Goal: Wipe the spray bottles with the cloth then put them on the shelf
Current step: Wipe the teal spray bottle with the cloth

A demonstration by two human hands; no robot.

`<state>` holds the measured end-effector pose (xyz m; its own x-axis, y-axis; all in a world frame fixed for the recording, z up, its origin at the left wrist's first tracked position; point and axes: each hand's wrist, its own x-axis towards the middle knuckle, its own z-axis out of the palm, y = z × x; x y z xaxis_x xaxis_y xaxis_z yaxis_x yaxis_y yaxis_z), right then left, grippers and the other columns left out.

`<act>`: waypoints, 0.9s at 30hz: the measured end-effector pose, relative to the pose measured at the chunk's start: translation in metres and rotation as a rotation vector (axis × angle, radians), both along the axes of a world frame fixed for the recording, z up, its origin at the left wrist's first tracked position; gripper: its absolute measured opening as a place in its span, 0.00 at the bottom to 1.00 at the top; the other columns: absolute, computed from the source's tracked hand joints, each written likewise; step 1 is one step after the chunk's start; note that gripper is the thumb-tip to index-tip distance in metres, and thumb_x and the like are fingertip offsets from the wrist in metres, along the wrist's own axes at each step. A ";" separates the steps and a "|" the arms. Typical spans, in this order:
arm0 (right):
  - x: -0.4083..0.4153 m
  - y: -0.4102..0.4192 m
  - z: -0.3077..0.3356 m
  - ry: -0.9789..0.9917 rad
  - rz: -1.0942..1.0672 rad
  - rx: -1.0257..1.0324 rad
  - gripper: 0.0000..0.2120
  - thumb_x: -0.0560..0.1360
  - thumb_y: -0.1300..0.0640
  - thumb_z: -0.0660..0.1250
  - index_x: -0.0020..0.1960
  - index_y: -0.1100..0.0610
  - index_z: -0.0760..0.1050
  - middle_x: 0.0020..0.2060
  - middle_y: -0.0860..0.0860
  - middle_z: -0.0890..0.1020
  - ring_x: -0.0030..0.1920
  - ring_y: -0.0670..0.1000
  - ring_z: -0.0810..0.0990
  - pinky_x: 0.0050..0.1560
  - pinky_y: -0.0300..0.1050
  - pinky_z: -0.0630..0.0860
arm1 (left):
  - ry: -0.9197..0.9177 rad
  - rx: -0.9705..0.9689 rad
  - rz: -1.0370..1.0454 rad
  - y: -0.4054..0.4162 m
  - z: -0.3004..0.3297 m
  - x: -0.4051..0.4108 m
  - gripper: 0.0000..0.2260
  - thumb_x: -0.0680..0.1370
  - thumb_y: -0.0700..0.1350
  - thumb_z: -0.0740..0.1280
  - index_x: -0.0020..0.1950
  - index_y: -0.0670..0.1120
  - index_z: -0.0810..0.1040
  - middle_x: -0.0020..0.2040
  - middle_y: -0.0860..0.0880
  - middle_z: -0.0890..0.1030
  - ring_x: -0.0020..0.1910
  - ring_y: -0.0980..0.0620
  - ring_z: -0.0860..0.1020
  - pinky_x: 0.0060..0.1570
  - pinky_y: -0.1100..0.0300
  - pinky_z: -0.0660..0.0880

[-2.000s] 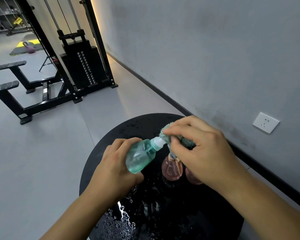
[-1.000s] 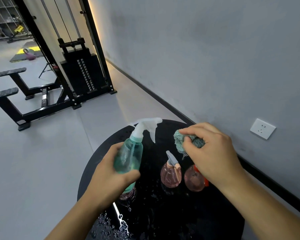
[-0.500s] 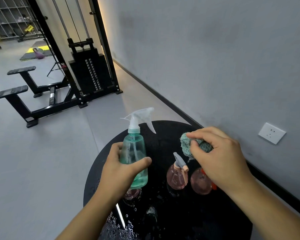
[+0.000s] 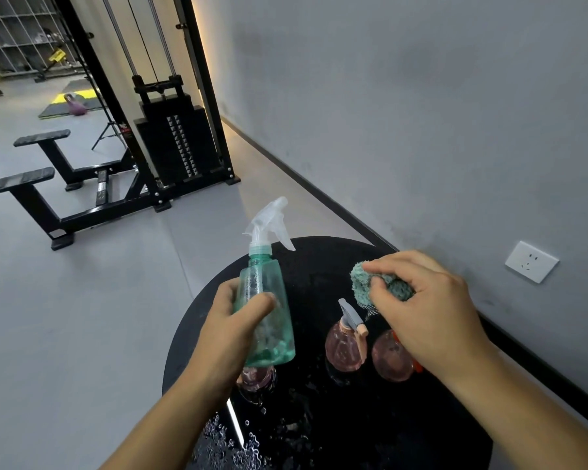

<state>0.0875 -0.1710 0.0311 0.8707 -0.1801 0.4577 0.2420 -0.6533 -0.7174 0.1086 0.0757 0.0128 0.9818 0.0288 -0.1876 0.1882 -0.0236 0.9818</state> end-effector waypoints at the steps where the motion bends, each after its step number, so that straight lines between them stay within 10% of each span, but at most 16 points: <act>1: 0.000 0.000 0.000 0.003 -0.001 0.002 0.12 0.76 0.65 0.73 0.52 0.50 0.87 0.50 0.39 0.83 0.53 0.37 0.81 0.51 0.20 0.71 | 0.004 0.001 -0.011 0.001 0.000 0.000 0.28 0.64 0.58 0.79 0.62 0.54 0.79 0.55 0.46 0.86 0.47 0.45 0.89 0.40 0.49 0.85; 16: -0.001 0.000 0.002 -0.027 0.003 -0.014 0.12 0.75 0.66 0.73 0.52 0.51 0.88 0.50 0.40 0.83 0.53 0.38 0.81 0.52 0.21 0.71 | -0.026 -0.029 -0.116 -0.001 0.005 -0.003 0.13 0.77 0.55 0.72 0.61 0.57 0.85 0.57 0.46 0.88 0.57 0.41 0.87 0.62 0.34 0.81; 22: -0.001 -0.001 0.003 -0.015 0.005 -0.015 0.12 0.76 0.66 0.73 0.52 0.51 0.87 0.50 0.41 0.83 0.53 0.38 0.81 0.51 0.21 0.71 | -0.026 -0.059 -0.070 0.001 0.001 -0.001 0.26 0.67 0.62 0.74 0.60 0.52 0.80 0.56 0.43 0.86 0.49 0.44 0.88 0.46 0.47 0.85; 27: -0.001 0.000 0.003 -0.009 0.001 -0.020 0.11 0.76 0.65 0.73 0.52 0.51 0.87 0.51 0.40 0.83 0.53 0.39 0.82 0.52 0.21 0.72 | -0.005 -0.034 -0.097 0.005 -0.002 0.001 0.33 0.59 0.55 0.84 0.61 0.54 0.80 0.56 0.43 0.87 0.51 0.38 0.88 0.55 0.37 0.84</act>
